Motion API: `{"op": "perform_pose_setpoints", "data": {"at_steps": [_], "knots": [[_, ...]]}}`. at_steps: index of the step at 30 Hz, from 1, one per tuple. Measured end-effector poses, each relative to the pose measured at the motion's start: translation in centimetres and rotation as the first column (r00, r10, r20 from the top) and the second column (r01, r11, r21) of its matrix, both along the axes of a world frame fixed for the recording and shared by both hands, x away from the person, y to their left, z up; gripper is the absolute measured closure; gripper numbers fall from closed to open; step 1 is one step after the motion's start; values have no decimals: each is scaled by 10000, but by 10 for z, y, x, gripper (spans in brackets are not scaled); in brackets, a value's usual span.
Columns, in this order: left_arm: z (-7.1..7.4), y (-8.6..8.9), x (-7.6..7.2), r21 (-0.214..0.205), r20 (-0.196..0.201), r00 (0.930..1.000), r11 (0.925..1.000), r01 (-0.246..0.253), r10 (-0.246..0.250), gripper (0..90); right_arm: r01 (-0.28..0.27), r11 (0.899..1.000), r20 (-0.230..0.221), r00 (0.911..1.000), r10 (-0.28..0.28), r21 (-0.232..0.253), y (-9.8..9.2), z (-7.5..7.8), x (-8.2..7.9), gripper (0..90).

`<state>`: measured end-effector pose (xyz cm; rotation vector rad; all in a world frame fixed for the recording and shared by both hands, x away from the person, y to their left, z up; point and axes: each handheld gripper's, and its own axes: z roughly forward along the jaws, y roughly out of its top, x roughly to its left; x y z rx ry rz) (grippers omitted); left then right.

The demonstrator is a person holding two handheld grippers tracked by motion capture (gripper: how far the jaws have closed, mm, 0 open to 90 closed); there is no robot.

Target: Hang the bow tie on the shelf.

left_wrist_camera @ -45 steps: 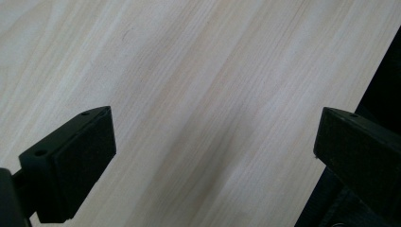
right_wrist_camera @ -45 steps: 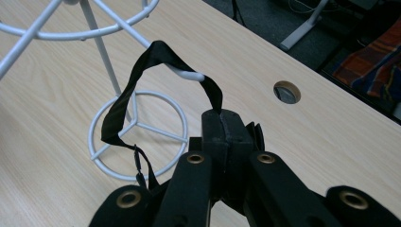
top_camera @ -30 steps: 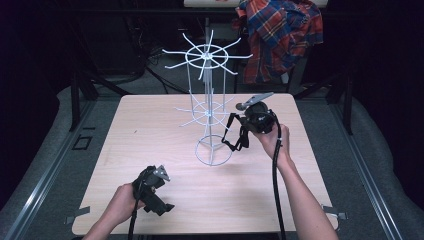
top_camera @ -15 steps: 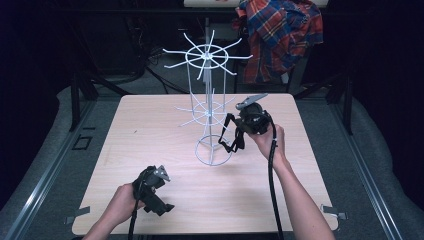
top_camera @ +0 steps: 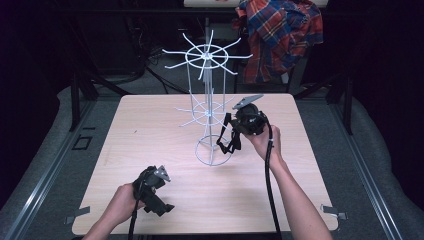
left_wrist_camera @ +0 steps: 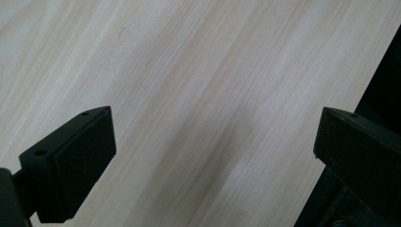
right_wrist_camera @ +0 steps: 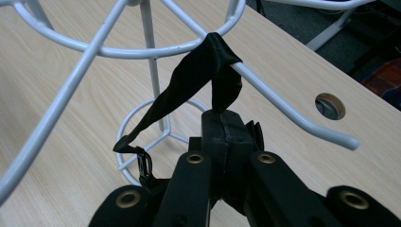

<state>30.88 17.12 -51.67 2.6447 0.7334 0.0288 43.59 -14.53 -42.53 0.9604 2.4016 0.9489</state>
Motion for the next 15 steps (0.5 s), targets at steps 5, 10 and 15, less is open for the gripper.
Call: {"op": "perform_pose_setpoints", "data": {"at_steps": [5, 10, 15], "knots": [[0, 1, 0, -57, 9, 9999, 9999, -103, 103, 1, 19, 10000, -23, 10000, -19, -30, -1, 0, 0, 897], [1, 0, 0, -55, 10, 9999, 9999, -107, 107, 1, 13, 10000, -55, 10000, -13, -6, -1, -1, 1, 895], [1, 1, 0, -48, 21, 9999, 9999, -104, 104, 1, -83, 10000, -175, 9998, 83, 0, 1, -4, 2, 877]]}}
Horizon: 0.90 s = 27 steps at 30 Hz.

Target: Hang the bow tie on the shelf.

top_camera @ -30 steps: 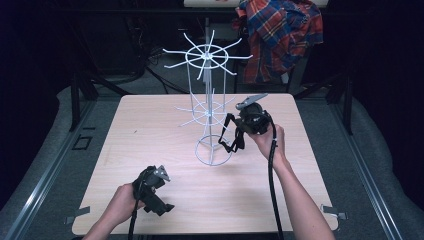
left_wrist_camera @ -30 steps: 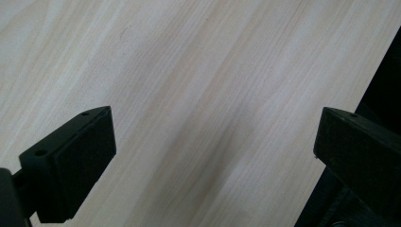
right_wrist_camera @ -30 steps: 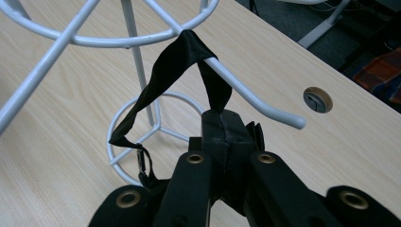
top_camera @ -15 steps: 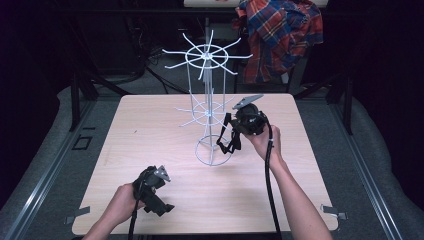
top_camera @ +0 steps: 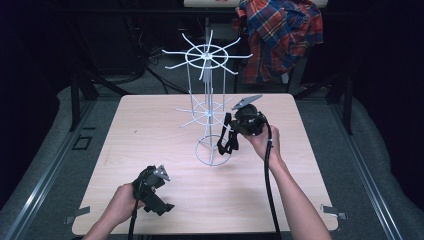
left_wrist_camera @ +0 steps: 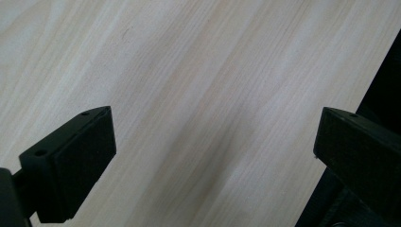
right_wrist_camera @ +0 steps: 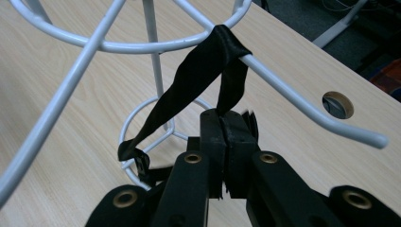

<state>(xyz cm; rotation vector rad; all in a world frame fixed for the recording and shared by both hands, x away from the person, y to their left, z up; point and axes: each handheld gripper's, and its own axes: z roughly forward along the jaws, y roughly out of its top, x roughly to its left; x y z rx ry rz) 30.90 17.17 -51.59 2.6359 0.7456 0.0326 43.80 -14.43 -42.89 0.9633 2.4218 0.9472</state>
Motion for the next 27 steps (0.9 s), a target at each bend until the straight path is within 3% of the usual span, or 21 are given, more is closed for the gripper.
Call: {"op": "perform_pose_setpoints", "data": {"at_steps": [17, 21, 27], "knots": [[0, 0, 0, -1, -11, 10000, 10000, 15, -15, 1, -108, 9999, -140, 9998, 108, -11, -3, 1, -3, 785], [0, 0, 0, -16, -14, 10000, 10000, 22, -22, 1, -34, 10000, -269, 9996, 36, 81, -8, 4, -7, 717], [0, 0, 0, -20, -8, 10000, 10000, -3, 3, 1, 213, 9997, -421, 9989, -208, 112, -19, 11, -20, 535]]}}
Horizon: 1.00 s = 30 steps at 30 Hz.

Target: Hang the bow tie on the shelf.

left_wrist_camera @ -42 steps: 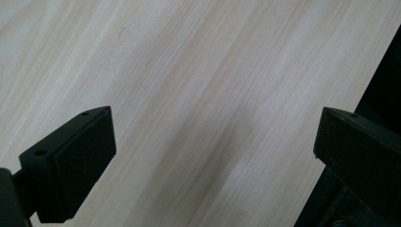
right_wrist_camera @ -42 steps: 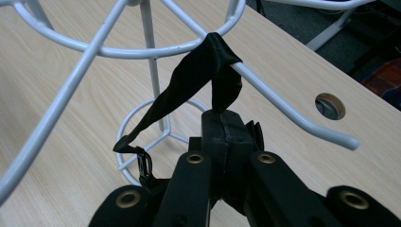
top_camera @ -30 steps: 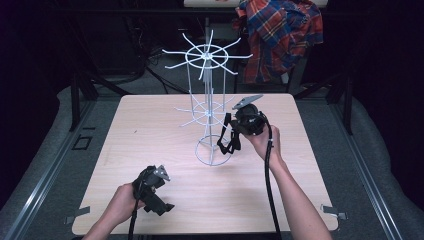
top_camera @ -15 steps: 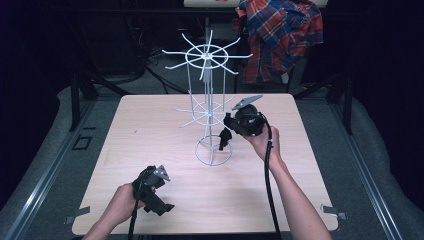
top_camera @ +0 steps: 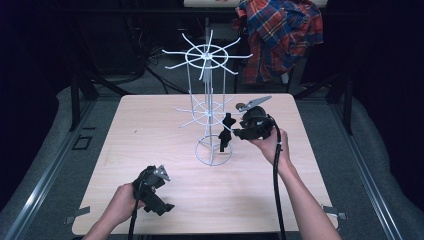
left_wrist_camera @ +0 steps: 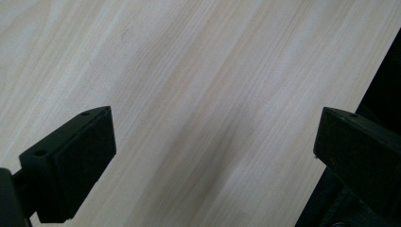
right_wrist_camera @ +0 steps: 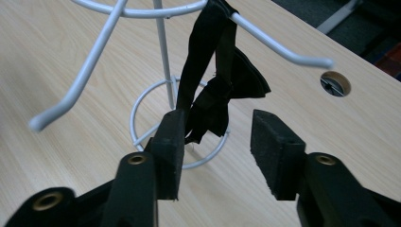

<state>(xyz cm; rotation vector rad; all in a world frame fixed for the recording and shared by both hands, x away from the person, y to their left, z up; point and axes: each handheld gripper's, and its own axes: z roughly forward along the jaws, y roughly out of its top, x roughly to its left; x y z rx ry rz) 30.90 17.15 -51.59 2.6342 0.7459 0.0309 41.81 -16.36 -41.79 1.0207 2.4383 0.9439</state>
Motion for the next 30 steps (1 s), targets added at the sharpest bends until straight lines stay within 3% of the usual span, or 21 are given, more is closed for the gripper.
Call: {"op": "perform_pose_setpoints", "data": {"at_steps": [10, 11, 20, 21, 30], "knots": [[0, 0, 0, -8, -2, 10000, 10000, 1, -1, 1, 166, 9998, -28, 9999, -166, 109, -16, 10, -25, 370], [0, -1, 0, 2, 4, 10000, 10000, -10, 10, 1, 134, 9997, -60, 9999, -133, 184, -19, 11, -31, 325], [0, 0, 0, 17, 23, 10000, 10000, -7, 7, 1, -22, 10000, -295, 9996, 20, -65, -29, 10, -51, 208], [0, -1, 0, 14, 6, 10000, 10000, -15, 15, 1, -236, 9997, -390, 9990, 235, -10, -32, 8, -56, 174], [0, -1, 0, 57, -15, 10000, 10000, 35, -35, 1, -537, 9984, -570, 9970, 526, -177, -43, -2, -77, 132]]}}
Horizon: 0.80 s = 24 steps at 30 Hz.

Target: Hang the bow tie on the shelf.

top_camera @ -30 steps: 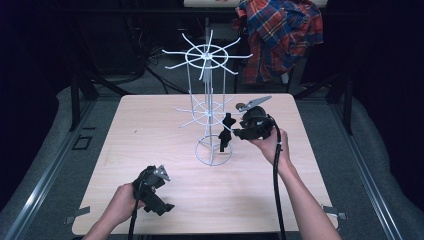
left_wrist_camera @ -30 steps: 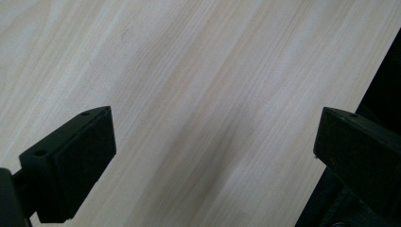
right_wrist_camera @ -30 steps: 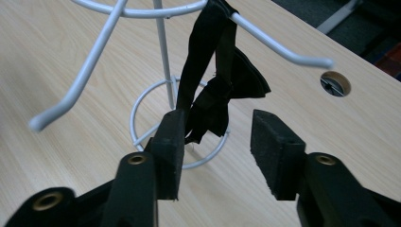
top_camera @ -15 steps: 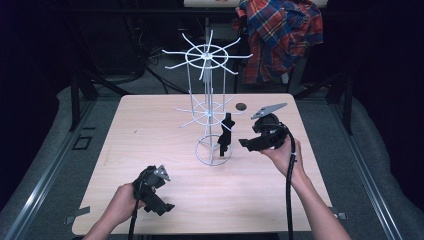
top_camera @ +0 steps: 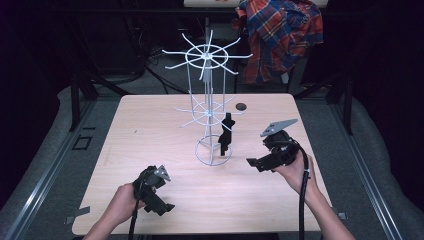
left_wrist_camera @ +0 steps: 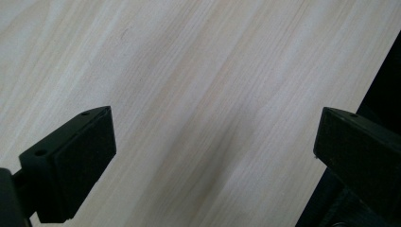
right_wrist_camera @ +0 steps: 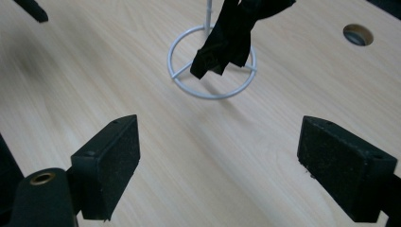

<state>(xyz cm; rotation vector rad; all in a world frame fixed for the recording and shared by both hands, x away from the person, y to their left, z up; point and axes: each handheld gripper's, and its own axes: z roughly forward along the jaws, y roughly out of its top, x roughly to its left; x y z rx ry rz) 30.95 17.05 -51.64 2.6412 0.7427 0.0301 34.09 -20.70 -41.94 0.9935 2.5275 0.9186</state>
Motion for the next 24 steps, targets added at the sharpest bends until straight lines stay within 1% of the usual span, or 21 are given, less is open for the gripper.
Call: {"op": "perform_pose_setpoints", "data": {"at_steps": [1, 2, 3, 4, 5, 8, 9, 10, 11, 12, 13, 14, 15, 17, 18, 19, 20, 21, 23, 24], "knots": [[0, 0, 0, 14, 2, 10000, 10000, -2, 2, 1, -53, 9999, -104, 9999, 52, -129, -2, -4, -5, 108], [0, 0, 0, 14, 2, 10000, 10000, -2, 2, 1, -53, 9999, -104, 9999, 52, -129, -2, -4, -5, 108], [0, 0, 0, 15, 0, 10000, 10000, -6, 6, 1, -70, 9999, -175, 9998, 68, -87, -4, -9, -10, 86], [0, 0, 0, 27, 1, 10000, 10000, -2, 2, 1, -70, 9999, -175, 9998, 68, -87, -4, -9, -10, 86], [0, 0, 0, 38, 15, 10000, 10000, -5, 5, 1, -44, 10000, -233, 9997, 42, -78, -4, -13, -12, 70], [-1, 0, 0, 61, 5, 10000, 10000, -2, 2, 1, -65, 9989, -319, 9995, 50, -467, -5, -23, -19, 31], [-1, -1, 0, 44, 13, 10000, 10000, -28, 28, 1, -75, 9982, -411, 9991, 51, -589, -6, -29, -24, 22], [-1, -1, 0, 44, 13, 10000, 10000, -28, 28, 1, -75, 9982, -411, 9991, 51, -589, -6, -29, -24, 22], [-1, -1, 0, 44, 7, 10000, 10000, -31, 31, 1, -74, 9974, -420, 9991, 44, -716, -7, -33, -27, 16], [-1, -1, 0, 68, 8, 10000, 10000, -31, 31, 1, -63, 9966, -519, 9987, 20, -824, -9, -40, -31, 11], [-1, -1, 0, 72, 7, 10000, 10000, -21, 21, 1, -32, 9966, -642, 9979, -21, -822, -10, -43, -32, 10], [-1, -1, 0, 72, 7, 10000, 10000, -21, 21, 1, -32, 9966, -642, 9979, -21, -822, -10, -43, -32, 10], [-1, -1, 0, 90, -1, 10000, 10000, -3, 3, 1, 79, 9964, -683, 9976, -137, -847, -13, -50, -34, 7], [-1, -1, 0, 129, -7, 10000, 9999, 35, -35, 1, 136, 9956, -729, 9971, -204, -931, -15, -58, -35, 0], [-1, -1, 0, 129, -7, 10000, 9999, 35, -35, 1, 136, 9956, -729, 9971, -204, -931, -15, -58, -35, 0], [-1, -1, 0, 129, -20, 10000, 9999, 39, -39, 1, 223, 9930, -749, 9967, -311, -1162, -17, -65, -34, 0], [-1, -1, 0, 127, -25, 10000, 9999, 45, -45, 1, 223, 9930, -749, 9967, -311, -1162, -17, -65, -34, 0], [-1, -2, 0, 146, -30, 10000, 9999, 66, -65, 1, 209, 9926, -870, 9957, -314, -1195, -19, -70, -31, 0], [-1, -2, 0, 168, -19, 10000, 9998, 76, -75, 1, 274, 9919, -942, 9948, -392, -1238, -19, -72, -29, 0], [-1, -2, 0, 170, -20, 10000, 9998, 68, -68, 1, 311, 9929, -972, 9944, -425, -1152, -19, -73, -29, 0]]}}
